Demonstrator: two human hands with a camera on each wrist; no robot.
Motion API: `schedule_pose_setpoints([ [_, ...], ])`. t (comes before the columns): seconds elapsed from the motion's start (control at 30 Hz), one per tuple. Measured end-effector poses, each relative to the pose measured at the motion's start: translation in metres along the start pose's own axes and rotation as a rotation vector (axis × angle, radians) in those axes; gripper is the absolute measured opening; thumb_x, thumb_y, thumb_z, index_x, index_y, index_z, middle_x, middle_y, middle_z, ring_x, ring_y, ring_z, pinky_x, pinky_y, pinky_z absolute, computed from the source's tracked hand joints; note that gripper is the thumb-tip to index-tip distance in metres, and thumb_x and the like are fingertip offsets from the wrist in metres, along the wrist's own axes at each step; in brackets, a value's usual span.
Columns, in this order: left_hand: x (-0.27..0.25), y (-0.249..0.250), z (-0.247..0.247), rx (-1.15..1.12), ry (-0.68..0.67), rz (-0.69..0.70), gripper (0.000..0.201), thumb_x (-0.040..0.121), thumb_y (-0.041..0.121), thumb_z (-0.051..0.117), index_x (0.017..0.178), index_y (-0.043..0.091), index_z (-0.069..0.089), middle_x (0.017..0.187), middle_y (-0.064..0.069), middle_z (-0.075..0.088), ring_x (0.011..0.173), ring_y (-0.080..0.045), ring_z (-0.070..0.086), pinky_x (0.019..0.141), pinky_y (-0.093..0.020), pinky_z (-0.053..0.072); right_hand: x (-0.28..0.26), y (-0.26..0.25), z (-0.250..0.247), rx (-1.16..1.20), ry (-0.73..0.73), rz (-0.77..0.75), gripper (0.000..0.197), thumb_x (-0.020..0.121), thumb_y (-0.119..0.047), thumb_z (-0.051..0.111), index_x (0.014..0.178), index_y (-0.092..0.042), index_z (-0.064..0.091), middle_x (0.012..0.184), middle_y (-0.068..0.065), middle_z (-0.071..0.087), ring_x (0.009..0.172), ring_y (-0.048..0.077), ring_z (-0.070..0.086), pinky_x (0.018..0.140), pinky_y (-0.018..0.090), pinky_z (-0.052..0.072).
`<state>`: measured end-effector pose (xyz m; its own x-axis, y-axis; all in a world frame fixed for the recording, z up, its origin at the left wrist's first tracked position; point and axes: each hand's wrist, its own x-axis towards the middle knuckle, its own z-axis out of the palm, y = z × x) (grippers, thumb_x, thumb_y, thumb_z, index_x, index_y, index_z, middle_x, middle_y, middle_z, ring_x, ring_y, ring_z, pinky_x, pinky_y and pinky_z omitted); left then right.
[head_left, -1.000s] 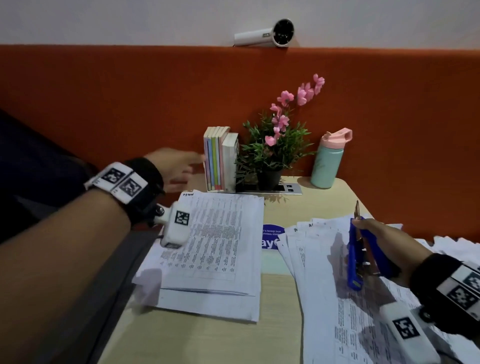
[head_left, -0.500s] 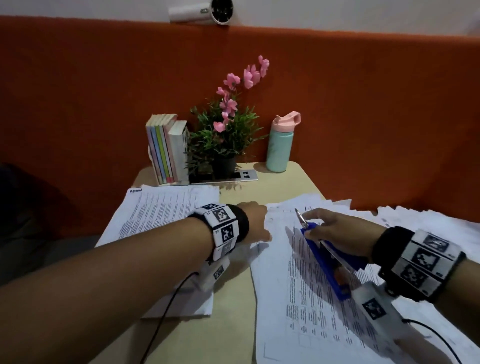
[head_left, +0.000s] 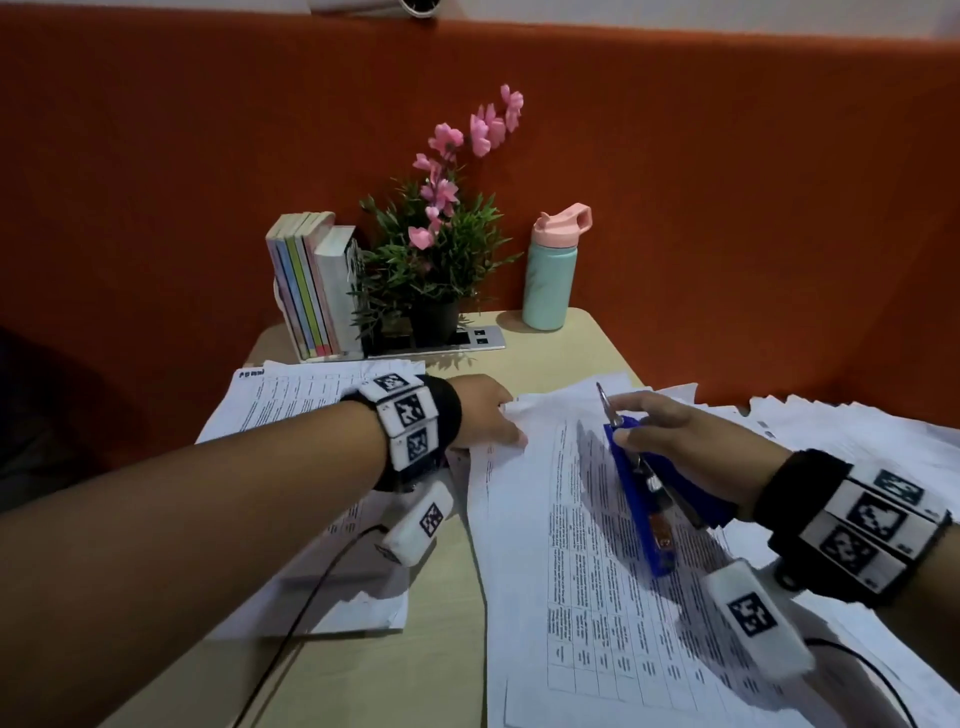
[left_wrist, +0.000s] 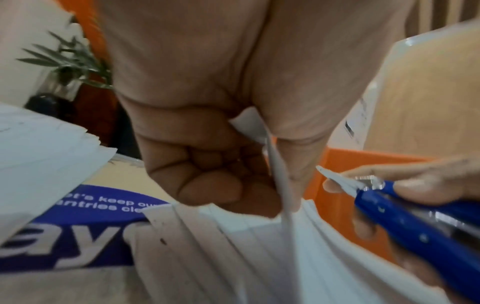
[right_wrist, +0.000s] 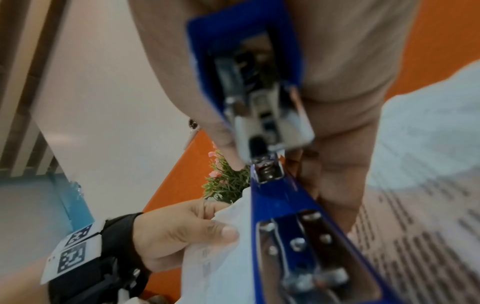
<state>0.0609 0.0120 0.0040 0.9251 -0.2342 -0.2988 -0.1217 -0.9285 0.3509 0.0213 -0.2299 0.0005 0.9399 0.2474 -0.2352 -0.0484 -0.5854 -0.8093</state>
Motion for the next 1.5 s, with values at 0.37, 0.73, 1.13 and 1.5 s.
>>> schedule_pose_setpoints([
  [0.37,-0.04,-0.047,-0.016,-0.16,-0.012,-0.084,0.033,0.089,0.044,0.068,0.108,0.018,0.064,0.106,-0.002,0.068,0.1,-0.025,0.062,0.089,-0.035,0.05,-0.028,-0.01,-0.005,-0.213,-0.145,-0.227,0.044,0.101,-0.027,0.051,0.129,-0.061,0.047,0.086,-0.011,0.065,0.088,0.013,0.07,0.085,0.034,0.057],
  [0.73,-0.092,-0.049,0.025,-0.983,-0.083,-0.212,0.021,0.091,0.003,0.066,0.11,-0.002,0.064,0.104,-0.021,0.074,0.094,-0.04,0.072,0.083,-0.05,0.058,-0.027,-0.016,0.011,-0.531,-0.195,-0.128,0.039,0.1,-0.036,0.049,0.126,-0.066,0.044,0.106,0.001,0.071,0.09,0.029,0.066,0.082,0.041,0.054],
  [1.13,-0.102,-0.019,-0.022,0.38,0.025,0.125,0.041,0.092,0.056,0.056,0.12,0.027,0.064,0.112,0.005,0.067,0.097,-0.017,0.063,0.084,-0.033,0.052,-0.016,-0.021,0.033,-0.756,-0.28,-0.136,0.038,0.1,-0.038,0.048,0.133,-0.058,0.045,0.131,-0.016,0.054,0.097,0.013,0.064,0.089,0.03,0.052],
  [1.5,-0.019,-0.028,0.025,0.55,-0.158,0.315,0.071,0.089,0.057,0.06,0.15,0.051,0.024,0.165,-0.007,0.003,0.152,-0.025,0.0,0.12,-0.055,0.009,-0.009,-0.035,0.048,-0.949,-0.297,-0.223,0.042,0.098,-0.033,0.048,0.139,-0.044,0.049,0.129,-0.004,0.059,0.111,0.014,0.056,0.087,0.026,0.045],
])
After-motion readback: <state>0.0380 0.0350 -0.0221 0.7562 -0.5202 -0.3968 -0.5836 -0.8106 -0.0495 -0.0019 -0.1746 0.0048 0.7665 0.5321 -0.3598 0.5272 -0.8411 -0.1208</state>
